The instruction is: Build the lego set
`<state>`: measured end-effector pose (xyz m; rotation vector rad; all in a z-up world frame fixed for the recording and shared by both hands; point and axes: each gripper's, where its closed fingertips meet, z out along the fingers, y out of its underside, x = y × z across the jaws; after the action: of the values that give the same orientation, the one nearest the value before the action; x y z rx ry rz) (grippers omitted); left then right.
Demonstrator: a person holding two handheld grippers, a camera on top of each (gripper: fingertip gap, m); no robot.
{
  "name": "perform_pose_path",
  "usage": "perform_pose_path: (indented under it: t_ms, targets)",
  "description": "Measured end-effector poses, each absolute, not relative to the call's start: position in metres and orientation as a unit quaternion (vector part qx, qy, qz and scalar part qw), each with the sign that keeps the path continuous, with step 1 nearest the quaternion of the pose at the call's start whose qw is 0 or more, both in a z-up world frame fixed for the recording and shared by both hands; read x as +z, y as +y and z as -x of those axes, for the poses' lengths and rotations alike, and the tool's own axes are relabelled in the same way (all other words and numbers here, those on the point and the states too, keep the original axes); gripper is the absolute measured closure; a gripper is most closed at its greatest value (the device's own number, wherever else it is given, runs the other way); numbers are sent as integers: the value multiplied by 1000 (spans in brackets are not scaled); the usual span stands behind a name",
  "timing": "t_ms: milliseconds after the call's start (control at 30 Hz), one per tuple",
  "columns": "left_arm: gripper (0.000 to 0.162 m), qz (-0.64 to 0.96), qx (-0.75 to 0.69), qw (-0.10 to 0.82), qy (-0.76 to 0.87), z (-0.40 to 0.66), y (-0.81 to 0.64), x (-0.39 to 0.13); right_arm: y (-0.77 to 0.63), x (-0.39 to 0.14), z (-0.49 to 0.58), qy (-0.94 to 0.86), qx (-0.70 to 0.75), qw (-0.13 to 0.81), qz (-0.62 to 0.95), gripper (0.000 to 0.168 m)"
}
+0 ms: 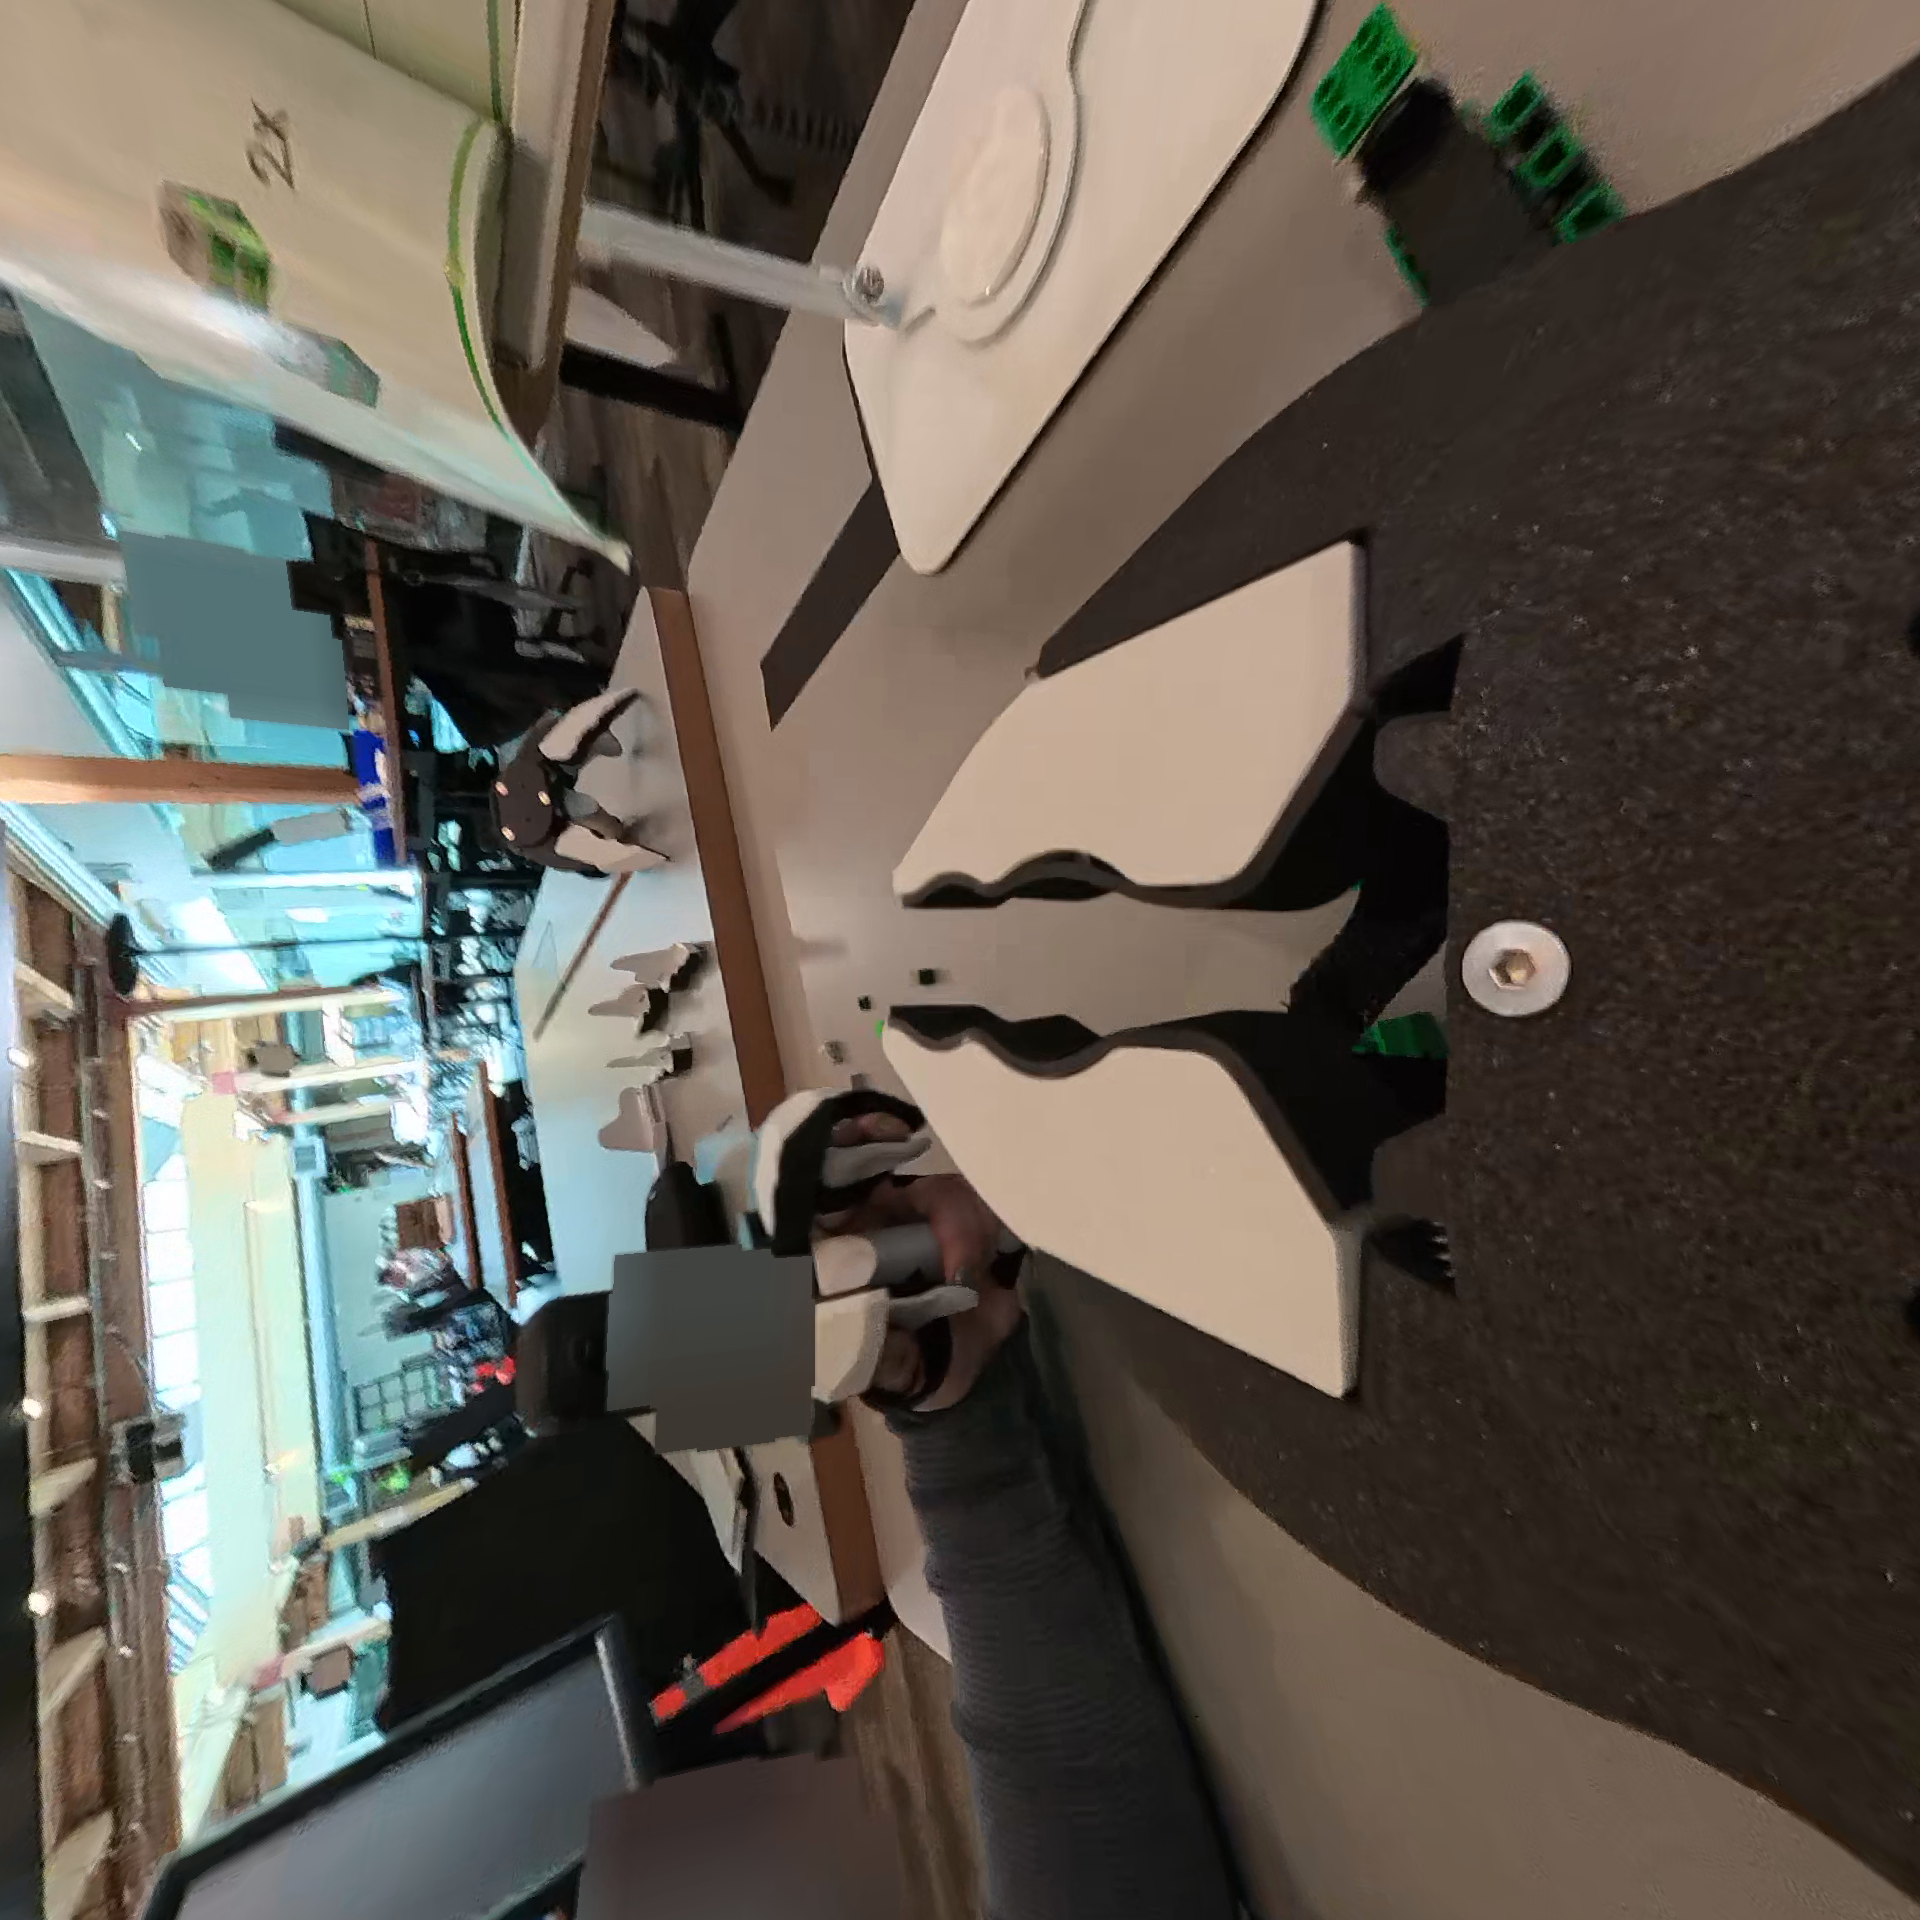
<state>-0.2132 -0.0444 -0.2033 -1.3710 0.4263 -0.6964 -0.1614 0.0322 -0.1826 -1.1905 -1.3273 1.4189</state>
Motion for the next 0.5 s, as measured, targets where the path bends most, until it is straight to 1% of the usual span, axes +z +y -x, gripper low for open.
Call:
perform_pose_path:
  t_ms: [67, 167, 233, 300, 333, 367, 400, 467, 500]
  targets:
    - [113, 626, -315, 687, 190, 208, -39, -209, 45, -175, 144, -493, 560, 457, 484, 145]
    - [115, 658, -310, 665, 167, 198, -26, -216, 71, -174, 111, -431, 519, 529, 515, 144]
    - [115, 703, -273, 644, 132, 192, -10, -220, 87, -180, 88, -385, 481, 578, 536, 143]
    - [104, 755, -229, 602, 124, 177, 7, -227, 99, -187, 68, -344, 442, 623, 546, 143]
    - [103, 782, -210, 574, 122, 167, 16, -231, 102, -190, 60, -327, 428, 640, 548, 143]
    - [94, 805, -196, 544, 134, 155, 24, -236, 104, -194, 55, -315, 419, 650, 551, 144]
    - [92, 828, -179, 513, 142, 146, 32, -242, 105, -197, 53, -311, 410, 655, 554, 144]
    - [102, 867, -115, 459, 158, 140, 50, -253, 108, -205, 51, -312, 388, 662, 559, 144]
    - [110, 868, -91, 452, 185, 136, 59, -252, 109, -208, 50, -312, 380, 667, 560, 145]
